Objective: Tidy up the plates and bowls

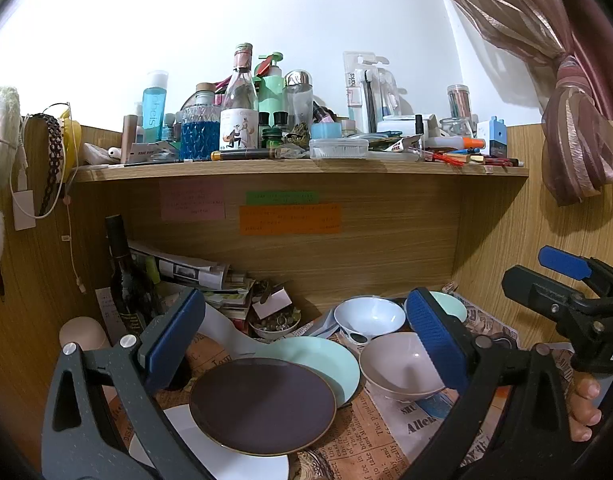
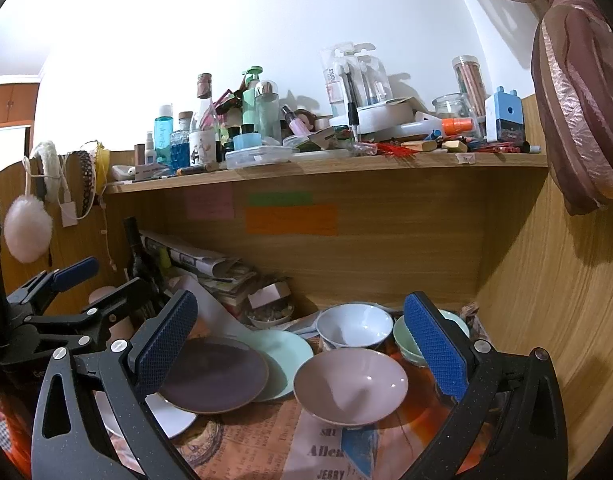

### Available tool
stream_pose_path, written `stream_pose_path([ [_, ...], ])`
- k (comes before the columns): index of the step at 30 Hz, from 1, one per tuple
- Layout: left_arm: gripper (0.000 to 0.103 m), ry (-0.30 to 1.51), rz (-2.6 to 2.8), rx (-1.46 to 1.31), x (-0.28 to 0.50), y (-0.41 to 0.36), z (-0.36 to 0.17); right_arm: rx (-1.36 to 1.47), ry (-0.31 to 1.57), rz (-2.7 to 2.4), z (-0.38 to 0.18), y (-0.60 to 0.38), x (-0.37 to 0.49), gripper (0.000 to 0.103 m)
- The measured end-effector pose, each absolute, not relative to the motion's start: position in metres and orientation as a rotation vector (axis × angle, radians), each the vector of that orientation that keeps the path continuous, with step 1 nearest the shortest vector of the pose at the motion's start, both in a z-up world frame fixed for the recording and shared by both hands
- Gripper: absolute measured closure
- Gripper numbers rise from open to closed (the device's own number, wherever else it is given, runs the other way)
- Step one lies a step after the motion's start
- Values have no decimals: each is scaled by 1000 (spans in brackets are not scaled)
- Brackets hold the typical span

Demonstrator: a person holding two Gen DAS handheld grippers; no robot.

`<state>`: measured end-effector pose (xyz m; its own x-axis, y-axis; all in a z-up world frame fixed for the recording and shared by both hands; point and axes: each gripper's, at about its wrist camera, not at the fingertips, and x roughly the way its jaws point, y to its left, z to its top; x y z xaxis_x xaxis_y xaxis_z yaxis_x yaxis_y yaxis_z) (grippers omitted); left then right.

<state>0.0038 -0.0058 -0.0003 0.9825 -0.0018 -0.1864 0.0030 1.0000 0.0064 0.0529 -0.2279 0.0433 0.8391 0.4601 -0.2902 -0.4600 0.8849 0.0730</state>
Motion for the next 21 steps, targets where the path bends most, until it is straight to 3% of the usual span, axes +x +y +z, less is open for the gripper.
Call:
stream_pose_path([
  [21,0,190,-4,-3,3,-3,1,3,302,492,43,-226,51,0],
])
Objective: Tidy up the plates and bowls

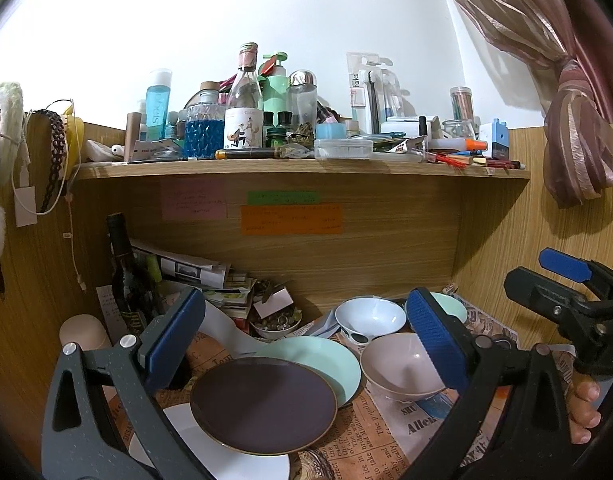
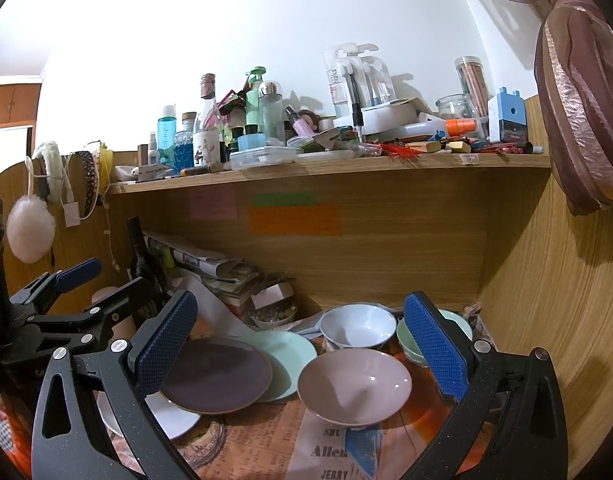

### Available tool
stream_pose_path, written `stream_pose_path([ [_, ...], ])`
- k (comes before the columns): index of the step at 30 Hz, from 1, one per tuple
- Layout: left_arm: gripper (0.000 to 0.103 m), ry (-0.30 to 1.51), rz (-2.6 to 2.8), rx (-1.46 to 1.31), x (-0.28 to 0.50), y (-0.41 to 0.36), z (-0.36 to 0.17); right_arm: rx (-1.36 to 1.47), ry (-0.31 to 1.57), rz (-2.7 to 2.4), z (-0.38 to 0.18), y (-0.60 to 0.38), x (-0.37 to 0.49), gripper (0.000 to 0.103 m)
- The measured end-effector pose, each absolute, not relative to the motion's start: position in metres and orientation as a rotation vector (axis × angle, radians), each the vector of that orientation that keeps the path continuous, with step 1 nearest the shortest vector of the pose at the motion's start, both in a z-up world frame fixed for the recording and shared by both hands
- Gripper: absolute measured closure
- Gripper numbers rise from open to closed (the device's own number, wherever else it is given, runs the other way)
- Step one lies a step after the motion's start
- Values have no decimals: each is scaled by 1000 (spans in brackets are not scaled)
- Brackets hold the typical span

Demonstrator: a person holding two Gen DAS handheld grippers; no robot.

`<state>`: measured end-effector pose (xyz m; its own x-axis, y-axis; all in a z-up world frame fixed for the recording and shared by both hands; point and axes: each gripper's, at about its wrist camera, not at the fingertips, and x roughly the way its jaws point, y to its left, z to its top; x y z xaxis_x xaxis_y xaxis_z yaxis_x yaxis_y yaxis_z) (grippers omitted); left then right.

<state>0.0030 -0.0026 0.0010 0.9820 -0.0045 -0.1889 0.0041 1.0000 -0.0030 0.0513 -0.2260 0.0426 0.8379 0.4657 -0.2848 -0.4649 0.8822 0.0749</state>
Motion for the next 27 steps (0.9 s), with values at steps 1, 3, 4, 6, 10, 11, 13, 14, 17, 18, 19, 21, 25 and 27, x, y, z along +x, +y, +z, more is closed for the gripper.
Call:
stream_pose_path([
  [1,0,190,-4,-2,3,-3,1,3,301,492,42,-227,51,0],
  [3,0,189,-4,-1,3,-3,0,3,301,491,42,-227,51,0],
  [4,0,189,-4,-1,3,-3,1,4,301,491,42,-226,51,0],
  [6,0,189,-4,-2,3,-3,0,6,302,493,42,-226,51,0],
  [10,0,189,-5,-2,3,-3,0,4,302,494,42,-226,51,0],
  [11,0,189,-4,-2,3,-3,0,4,302,495,42,-225,50,0],
  [13,0,188,-3,0,3,-3,1,4,302,498,42,-225,49,0],
  [14,0,188,-4,-3,3,-3,0,4,303,498,42,-224,49,0],
  [17,0,189,-3,-2,3,-3,1,4,302,500,42,-224,49,0],
  [18,0,189,-3,-2,3,-3,1,4,301,500,42,-224,49,0],
  [19,0,190,-3,-3,3,-3,1,4,301,501,42,-224,49,0],
  [21,0,190,-4,-3,3,-3,1,5,301,502,42,-224,49,0],
  [25,0,188,-4,-3,3,-3,0,5,301,502,42,-224,49,0],
  [27,0,189,-3,-2,3,-4,1,4,300,501,42,-224,48,0],
])
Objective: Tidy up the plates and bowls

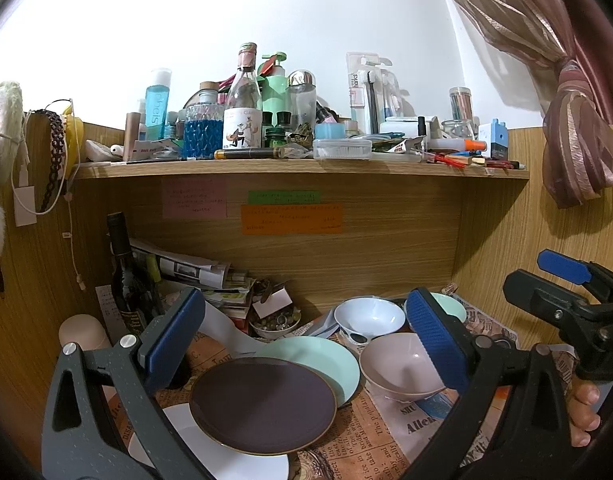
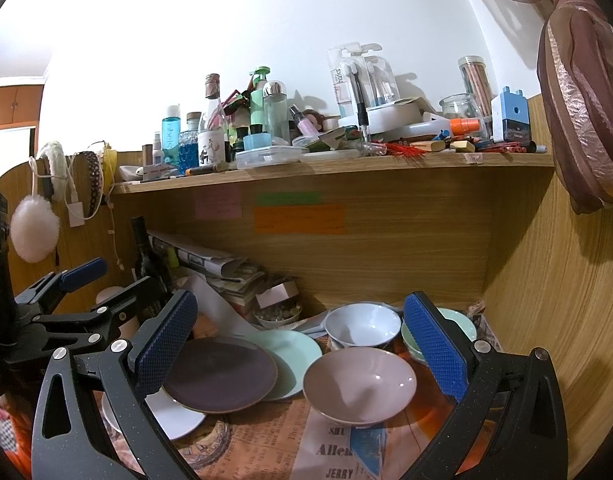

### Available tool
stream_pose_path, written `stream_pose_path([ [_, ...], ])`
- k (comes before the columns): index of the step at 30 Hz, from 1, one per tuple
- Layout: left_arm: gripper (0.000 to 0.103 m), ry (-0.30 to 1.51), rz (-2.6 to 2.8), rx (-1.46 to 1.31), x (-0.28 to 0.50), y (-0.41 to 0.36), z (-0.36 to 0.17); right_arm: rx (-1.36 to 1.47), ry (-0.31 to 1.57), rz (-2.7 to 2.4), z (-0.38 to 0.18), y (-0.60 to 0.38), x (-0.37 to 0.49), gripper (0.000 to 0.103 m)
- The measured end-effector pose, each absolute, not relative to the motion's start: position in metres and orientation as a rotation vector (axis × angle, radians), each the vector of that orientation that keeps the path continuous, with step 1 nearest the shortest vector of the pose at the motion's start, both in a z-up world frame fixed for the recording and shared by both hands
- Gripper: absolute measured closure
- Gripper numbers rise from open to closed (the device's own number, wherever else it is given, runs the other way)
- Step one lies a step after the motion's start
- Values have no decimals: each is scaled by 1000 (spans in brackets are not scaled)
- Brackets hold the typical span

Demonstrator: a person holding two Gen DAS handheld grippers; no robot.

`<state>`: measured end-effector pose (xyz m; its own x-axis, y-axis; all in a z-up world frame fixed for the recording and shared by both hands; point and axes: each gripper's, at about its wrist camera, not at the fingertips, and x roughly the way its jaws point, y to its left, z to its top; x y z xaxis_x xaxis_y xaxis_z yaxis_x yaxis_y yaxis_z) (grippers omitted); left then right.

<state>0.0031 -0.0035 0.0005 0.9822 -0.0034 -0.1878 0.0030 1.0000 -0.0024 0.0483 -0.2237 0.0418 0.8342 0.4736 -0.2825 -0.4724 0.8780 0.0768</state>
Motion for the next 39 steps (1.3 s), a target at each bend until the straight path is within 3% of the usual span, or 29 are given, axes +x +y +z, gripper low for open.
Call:
stream_pose_path([
  [24,0,219,8,-4,10,4,-10,-3,332,508,32,-211,54,0],
  [39,1,515,93,-19,67,82,-72,-63,601,592,-38,-140,94,0],
])
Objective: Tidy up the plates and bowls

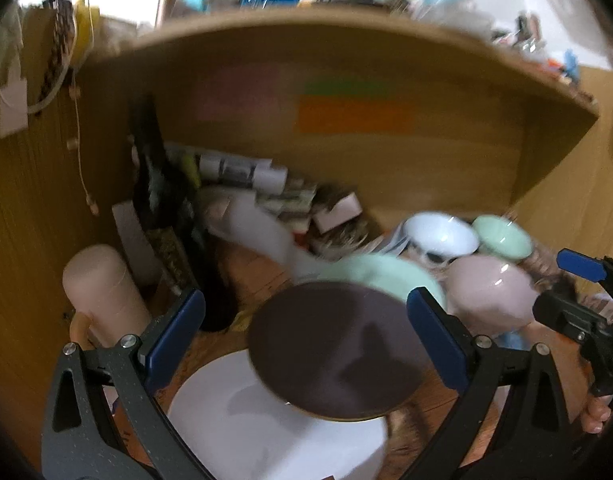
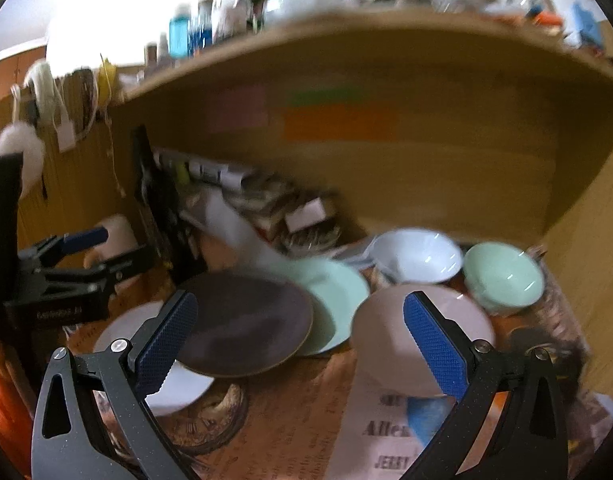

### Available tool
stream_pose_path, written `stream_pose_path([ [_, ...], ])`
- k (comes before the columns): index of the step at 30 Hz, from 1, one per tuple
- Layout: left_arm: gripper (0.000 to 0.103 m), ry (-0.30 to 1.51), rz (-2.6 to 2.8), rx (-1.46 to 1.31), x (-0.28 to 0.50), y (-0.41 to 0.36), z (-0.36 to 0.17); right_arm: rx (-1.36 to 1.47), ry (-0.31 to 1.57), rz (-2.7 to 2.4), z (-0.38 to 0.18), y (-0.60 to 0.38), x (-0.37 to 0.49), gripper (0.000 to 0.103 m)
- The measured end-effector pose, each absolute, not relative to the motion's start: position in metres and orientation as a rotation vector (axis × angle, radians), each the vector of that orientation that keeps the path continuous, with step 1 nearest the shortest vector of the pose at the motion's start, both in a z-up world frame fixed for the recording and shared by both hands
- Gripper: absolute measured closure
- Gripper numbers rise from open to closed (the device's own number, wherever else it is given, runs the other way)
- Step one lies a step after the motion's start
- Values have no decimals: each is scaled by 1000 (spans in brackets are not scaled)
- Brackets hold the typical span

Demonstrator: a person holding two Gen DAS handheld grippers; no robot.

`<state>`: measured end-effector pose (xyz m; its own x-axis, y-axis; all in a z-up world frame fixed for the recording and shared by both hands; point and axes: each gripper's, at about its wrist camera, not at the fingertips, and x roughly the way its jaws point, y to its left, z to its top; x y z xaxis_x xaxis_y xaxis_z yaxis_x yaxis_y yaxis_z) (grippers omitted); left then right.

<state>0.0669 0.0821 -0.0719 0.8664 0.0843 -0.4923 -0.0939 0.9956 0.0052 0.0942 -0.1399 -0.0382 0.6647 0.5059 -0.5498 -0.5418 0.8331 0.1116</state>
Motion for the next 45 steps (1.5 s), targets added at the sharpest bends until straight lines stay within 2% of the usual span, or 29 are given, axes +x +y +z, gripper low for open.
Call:
stream_pose_path([
  [4,2,597,88,-39,85,103,-88,-56,680,608,-58,-127,104,0],
  [6,10,639,92,-32,93,112,-96,-56,713,606,-67,-122,109,0],
  [8,14,671,88,-29,101,119,-103,-56,741,611,-75,-117,113,1],
  [12,21,734,59,-38,116,131,-116,-72,802,626,-89,-106,119,16],
  [15,28,779,47,-41,127,138,-125,-63,839,624,-98,-104,124,21],
  [18,34,820,29,-52,138,145,-133,-53,884,616,-107,-102,130,33],
  [20,36,841,19,-62,144,149,-137,-39,916,613,-113,-102,135,36],
  [22,39,852,12,-61,148,151,-140,-27,938,612,-118,-101,139,45],
  [25,48,871,-4,-62,154,152,-144,-20,967,605,-122,-99,143,54],
  [26,54,879,-15,-65,156,152,-147,-19,973,602,-122,-99,144,55],
  [30,67,904,-40,-74,162,153,-154,-8,993,591,-125,-99,147,62],
  [34,70,923,-58,-93,166,155,-160,-2,1021,586,-130,-97,151,69],
  [36,75,935,-67,-98,167,155,-162,2,1031,583,-133,-97,153,71],
  [45,79,967,-93,-112,172,150,-168,17,1061,594,-140,-90,160,75],
])
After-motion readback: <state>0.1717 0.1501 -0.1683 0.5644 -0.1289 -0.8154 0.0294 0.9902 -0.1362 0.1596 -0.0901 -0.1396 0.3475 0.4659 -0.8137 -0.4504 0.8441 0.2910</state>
